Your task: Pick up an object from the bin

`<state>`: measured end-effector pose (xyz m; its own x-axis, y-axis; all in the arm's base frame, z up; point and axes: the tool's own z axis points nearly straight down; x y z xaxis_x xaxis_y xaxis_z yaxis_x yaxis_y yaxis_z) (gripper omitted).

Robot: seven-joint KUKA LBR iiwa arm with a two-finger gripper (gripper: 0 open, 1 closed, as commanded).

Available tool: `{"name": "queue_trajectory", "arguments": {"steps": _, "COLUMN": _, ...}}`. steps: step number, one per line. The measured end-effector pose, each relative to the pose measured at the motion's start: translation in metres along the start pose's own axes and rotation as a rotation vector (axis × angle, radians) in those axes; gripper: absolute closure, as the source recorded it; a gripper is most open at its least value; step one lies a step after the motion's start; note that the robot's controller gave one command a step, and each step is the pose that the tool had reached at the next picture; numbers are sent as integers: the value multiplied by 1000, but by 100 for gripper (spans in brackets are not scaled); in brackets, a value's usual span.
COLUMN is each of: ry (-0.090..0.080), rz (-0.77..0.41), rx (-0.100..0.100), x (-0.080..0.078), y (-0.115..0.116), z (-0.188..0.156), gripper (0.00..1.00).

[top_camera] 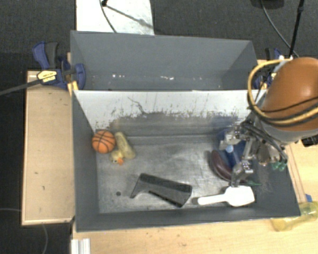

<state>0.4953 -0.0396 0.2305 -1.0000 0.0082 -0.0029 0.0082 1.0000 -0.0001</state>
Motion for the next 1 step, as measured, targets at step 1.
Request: {"name": "queue_trajectory", "arguments": {"steps": 1, "ry": -6, "rz": 68, "rx": 0, "x": -2, "y": 1, "z": 39, "gripper": 0}}
